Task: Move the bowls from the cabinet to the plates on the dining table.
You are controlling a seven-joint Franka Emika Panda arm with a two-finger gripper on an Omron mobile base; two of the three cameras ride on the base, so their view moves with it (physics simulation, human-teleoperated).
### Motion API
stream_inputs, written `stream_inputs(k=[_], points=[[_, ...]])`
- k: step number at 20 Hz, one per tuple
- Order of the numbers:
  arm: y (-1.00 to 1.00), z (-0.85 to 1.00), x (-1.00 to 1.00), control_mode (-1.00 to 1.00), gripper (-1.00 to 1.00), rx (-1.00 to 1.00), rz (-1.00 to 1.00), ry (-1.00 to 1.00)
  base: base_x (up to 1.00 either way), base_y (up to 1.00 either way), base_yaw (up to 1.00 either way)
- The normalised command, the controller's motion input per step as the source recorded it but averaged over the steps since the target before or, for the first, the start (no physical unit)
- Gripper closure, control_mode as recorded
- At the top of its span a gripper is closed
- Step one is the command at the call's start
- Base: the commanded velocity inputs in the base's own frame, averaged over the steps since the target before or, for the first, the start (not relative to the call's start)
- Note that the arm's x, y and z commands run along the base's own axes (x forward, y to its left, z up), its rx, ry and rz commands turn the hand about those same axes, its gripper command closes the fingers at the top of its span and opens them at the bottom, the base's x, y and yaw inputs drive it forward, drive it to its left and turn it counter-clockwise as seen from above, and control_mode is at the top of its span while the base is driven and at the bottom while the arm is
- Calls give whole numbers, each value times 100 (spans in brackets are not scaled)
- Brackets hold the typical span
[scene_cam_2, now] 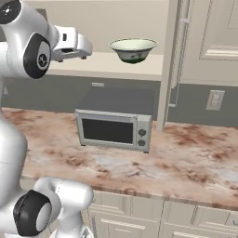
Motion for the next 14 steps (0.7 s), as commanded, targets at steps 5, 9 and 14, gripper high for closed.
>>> stream_inputs(k=[5, 9, 14], points=[[-5, -3, 84, -100, -100, -1, 0, 5, 0, 0, 0], [-11, -2, 86, -100, -100, -4, 0, 1, 0, 0, 0], [-19, 0, 61, -100, -100, -6, 0, 0, 0, 0, 0]])
